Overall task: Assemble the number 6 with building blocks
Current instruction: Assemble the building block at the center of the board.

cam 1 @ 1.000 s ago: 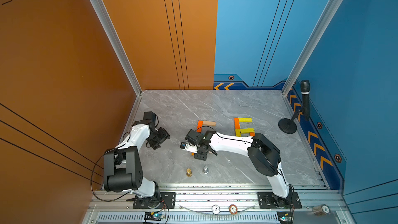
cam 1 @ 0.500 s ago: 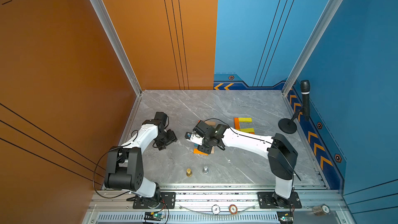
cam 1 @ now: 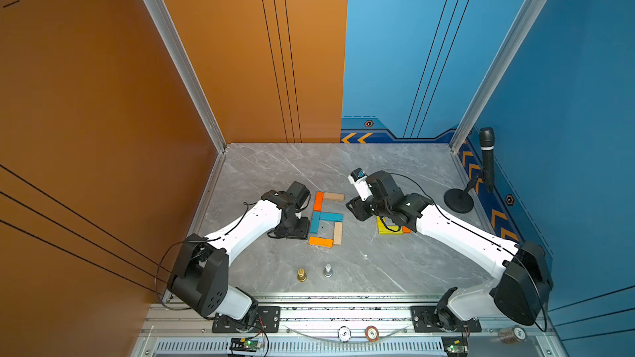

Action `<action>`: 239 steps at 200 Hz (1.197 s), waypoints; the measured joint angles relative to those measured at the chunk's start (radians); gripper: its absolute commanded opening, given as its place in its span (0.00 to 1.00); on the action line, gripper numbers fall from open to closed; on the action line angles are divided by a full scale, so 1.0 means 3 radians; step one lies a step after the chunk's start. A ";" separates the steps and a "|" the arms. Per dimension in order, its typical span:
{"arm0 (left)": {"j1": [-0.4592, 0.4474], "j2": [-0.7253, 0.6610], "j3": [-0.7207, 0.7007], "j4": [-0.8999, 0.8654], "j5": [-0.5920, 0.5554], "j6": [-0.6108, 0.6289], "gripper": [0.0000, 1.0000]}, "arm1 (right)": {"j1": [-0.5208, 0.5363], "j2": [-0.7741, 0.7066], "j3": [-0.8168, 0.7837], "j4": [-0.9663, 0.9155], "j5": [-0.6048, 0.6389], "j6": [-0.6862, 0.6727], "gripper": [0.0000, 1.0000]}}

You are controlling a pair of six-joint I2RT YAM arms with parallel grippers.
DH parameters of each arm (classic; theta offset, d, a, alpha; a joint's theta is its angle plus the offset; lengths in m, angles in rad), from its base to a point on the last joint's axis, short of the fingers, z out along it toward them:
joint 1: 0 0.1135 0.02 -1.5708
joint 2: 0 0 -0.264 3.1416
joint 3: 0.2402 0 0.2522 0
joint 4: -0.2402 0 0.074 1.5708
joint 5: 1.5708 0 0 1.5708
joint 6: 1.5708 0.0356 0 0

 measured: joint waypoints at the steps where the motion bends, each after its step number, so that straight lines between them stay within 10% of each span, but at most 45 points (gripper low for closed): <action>1: -0.0015 0.0010 0.0006 -0.0001 -0.0004 0.0004 0.64 | -0.0008 -0.0006 -0.0009 0.0003 0.0001 0.0008 0.50; 113: -0.0771 0.0790 0.0243 -0.0131 -0.0112 -0.0343 0.58 | -0.0392 -0.0464 -0.0413 0.0137 0.0061 0.0416 0.53; 239: -0.0816 0.1053 0.0291 0.0154 -0.0100 -0.0813 0.52 | -0.0534 -0.0589 -0.0559 0.0139 0.0008 0.0427 0.53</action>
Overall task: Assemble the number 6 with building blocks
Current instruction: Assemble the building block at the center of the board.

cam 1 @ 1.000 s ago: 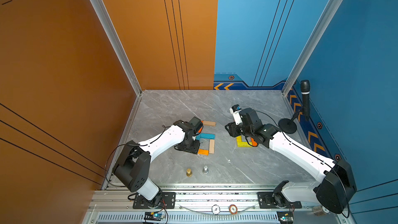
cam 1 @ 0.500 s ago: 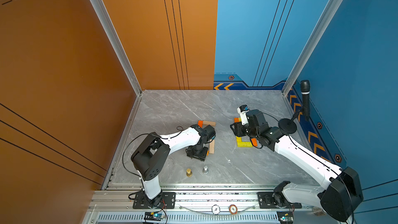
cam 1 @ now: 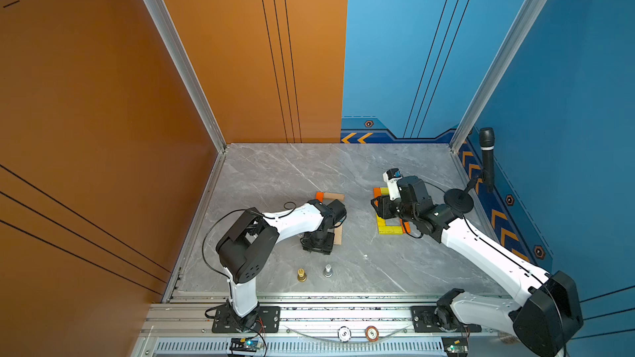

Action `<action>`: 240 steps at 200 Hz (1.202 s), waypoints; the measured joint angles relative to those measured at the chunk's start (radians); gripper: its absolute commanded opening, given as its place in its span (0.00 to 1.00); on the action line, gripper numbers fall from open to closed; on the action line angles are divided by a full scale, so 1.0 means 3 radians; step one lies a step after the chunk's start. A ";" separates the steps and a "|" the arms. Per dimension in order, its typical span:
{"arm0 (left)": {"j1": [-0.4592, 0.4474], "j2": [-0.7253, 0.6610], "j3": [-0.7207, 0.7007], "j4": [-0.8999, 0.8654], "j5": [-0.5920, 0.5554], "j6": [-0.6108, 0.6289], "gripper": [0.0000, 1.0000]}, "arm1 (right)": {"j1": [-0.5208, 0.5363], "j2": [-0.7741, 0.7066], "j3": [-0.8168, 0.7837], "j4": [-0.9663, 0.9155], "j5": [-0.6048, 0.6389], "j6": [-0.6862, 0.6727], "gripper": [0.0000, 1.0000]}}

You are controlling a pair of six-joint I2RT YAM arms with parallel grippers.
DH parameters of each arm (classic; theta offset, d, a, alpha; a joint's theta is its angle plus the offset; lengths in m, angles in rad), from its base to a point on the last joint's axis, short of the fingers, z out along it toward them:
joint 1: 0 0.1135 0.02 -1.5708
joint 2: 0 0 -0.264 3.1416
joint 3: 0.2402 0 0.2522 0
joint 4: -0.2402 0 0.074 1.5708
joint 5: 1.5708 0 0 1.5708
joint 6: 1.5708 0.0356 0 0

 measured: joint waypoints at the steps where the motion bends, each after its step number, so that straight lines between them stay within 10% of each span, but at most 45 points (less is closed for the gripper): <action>1: 0.0000 0.0000 0.0000 -0.0001 0.0001 0.0000 0.52 | 0.0000 -0.0001 0.0000 0.0000 -0.0001 0.0000 0.52; 240: 0.0098 0.0084 0.0111 0.0128 0.0000 -0.0032 0.51 | -0.0023 -0.0013 0.0000 -0.0001 -0.0027 -0.0003 0.52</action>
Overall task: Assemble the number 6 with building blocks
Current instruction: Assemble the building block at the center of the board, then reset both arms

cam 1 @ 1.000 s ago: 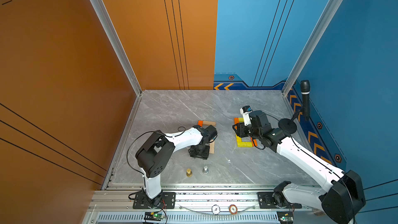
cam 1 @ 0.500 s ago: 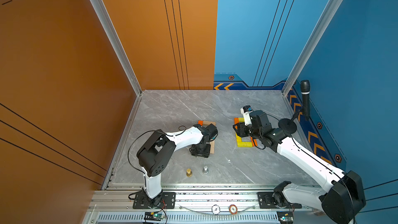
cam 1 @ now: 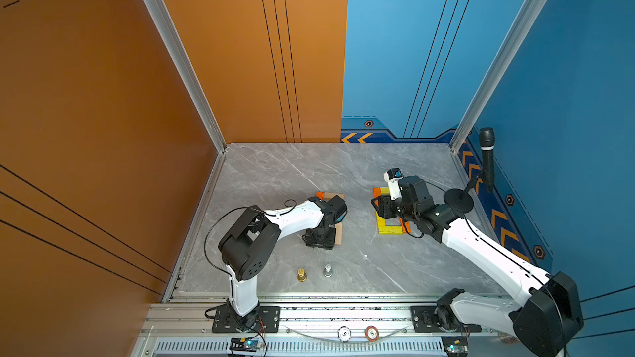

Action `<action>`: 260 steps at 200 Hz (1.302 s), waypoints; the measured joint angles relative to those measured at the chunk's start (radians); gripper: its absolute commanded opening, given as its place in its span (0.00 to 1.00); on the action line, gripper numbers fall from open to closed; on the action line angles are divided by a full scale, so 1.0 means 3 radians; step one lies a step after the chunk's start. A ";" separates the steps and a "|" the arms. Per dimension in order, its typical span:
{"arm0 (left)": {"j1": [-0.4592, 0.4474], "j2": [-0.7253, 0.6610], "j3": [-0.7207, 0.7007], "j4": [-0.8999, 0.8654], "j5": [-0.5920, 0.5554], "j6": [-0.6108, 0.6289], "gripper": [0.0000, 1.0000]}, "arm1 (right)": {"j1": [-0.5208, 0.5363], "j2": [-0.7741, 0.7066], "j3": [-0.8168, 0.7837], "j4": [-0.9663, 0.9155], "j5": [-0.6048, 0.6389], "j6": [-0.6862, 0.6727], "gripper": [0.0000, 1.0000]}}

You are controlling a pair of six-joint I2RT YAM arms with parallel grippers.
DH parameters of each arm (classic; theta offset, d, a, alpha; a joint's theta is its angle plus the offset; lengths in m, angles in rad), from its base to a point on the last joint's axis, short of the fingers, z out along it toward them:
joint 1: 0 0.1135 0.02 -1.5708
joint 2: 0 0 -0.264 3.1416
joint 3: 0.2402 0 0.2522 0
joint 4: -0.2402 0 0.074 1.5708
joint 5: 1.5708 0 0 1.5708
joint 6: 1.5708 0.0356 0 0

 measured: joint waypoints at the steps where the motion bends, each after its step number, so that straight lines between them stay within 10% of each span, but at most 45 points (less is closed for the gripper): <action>1: 0.0001 0.0000 0.0000 0.0000 0.0001 0.0001 0.51 | 0.0000 0.0000 0.0000 -0.0001 0.0000 0.0000 0.52; 55: 0.0001 -0.0018 0.0000 0.0003 0.0000 0.0001 0.53 | -0.0009 0.0000 0.0000 -0.0005 -0.0009 -0.0023 0.55; 91: 0.0061 -0.0525 0.0003 -0.0072 -0.0058 0.0076 0.72 | -0.0086 -0.0134 0.0000 -0.0109 0.0245 -0.0193 0.76; 132: 0.1012 -0.1680 -0.0023 0.0070 -0.0271 0.0453 0.94 | -0.0666 -0.0526 -0.0446 0.0403 0.0852 -0.0415 0.89; 179: 0.2271 -0.2487 -0.1445 0.1681 -0.0571 0.1305 0.98 | -0.0988 -0.0003 -0.1403 0.1508 0.1213 -0.0815 0.89; 260: 0.2647 -0.1578 -0.2640 0.4350 -0.0518 0.1901 0.98 | -0.1497 0.0919 -0.1695 0.3298 0.1008 -0.0937 0.99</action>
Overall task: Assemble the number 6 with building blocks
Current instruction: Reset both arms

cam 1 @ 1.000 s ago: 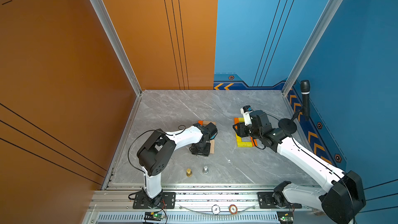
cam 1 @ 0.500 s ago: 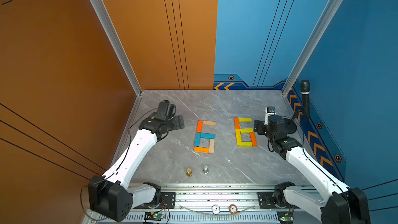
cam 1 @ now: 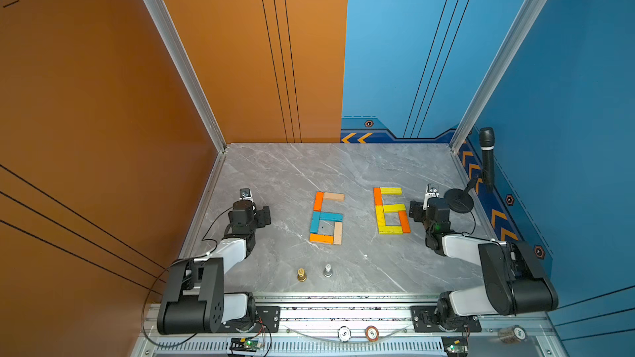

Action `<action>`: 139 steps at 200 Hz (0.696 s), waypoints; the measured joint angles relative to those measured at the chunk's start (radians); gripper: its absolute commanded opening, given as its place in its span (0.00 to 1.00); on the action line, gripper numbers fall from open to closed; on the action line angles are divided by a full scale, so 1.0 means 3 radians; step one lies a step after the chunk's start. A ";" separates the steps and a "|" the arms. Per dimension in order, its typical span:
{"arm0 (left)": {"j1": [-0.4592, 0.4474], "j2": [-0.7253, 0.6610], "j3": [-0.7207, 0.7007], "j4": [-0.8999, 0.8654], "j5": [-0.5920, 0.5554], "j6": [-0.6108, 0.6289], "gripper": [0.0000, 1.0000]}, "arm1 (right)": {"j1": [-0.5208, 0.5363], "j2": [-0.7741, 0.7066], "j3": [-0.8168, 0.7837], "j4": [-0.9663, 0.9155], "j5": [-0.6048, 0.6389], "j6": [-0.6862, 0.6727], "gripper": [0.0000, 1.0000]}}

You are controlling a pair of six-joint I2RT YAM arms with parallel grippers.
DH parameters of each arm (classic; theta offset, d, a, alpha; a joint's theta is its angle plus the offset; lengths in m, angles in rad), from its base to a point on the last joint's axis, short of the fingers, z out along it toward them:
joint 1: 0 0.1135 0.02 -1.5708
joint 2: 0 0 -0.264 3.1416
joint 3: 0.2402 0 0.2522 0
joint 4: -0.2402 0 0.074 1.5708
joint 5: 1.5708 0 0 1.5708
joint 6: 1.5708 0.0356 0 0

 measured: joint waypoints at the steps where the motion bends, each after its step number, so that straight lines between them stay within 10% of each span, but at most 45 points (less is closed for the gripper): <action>1: -0.0001 0.0023 0.0001 0.0036 0.0006 0.0001 0.98 | -0.0009 0.0014 0.0000 0.0017 -0.0014 -0.0001 0.99; 139: -0.0298 0.0599 -0.0069 0.1330 -0.0264 0.0174 0.98 | -0.0067 0.0139 -0.0075 0.0570 -0.0198 0.0013 0.99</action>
